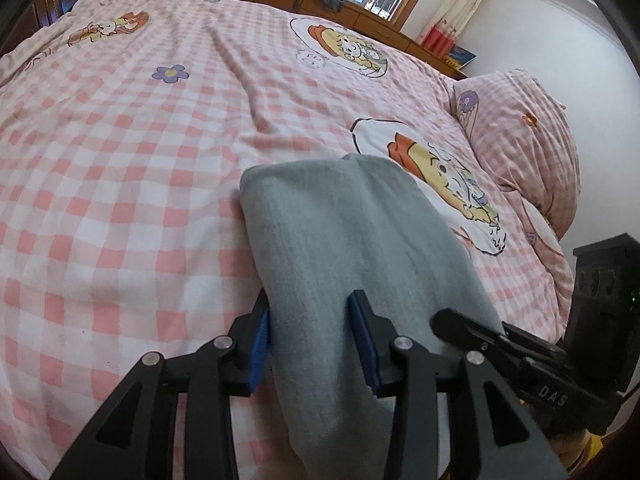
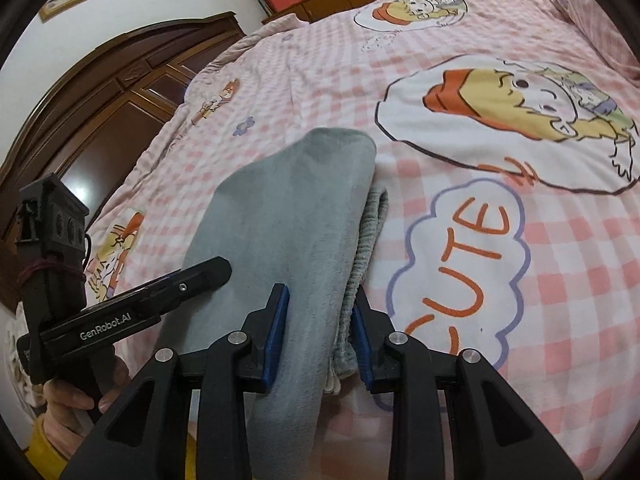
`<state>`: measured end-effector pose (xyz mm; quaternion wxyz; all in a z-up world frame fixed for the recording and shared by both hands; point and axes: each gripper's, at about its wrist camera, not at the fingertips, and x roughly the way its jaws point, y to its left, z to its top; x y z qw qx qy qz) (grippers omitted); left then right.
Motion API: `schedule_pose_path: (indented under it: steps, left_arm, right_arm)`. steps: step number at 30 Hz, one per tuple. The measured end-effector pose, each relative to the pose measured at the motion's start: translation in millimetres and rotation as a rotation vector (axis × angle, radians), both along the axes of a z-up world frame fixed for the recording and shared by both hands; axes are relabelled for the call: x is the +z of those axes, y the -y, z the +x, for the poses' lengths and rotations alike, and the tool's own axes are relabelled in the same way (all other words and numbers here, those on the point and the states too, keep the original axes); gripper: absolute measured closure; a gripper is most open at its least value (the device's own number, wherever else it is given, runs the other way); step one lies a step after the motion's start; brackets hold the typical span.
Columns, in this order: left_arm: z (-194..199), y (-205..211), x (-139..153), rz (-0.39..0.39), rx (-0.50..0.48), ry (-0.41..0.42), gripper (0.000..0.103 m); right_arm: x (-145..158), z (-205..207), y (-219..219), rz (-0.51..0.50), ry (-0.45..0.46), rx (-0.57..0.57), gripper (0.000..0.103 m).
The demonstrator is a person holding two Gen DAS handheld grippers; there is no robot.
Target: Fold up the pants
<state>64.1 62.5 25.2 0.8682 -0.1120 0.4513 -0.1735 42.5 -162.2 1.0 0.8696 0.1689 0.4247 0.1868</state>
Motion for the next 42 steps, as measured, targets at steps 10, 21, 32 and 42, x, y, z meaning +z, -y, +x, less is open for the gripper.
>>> schedule_pose_path:
  steps: [10,21,32,42]
  left_arm:
    - [-26,-2,21,0.083,0.038,0.039,0.060]
    - [-71,2,20,0.110,0.075,0.016,0.059]
    - [-81,0,13,0.151,0.161,0.000,0.047]
    - [-110,16,16,0.228,0.155,0.007,0.037]
  right_arm:
    - [19,-17,15,0.015,0.024,-0.028,0.071]
    - [17,-42,15,-0.102,0.035,0.006,0.071]
    - [13,-49,22,-0.109,0.020,0.002,0.071]
    - [17,-76,16,-0.242,0.016,0.005,0.062]
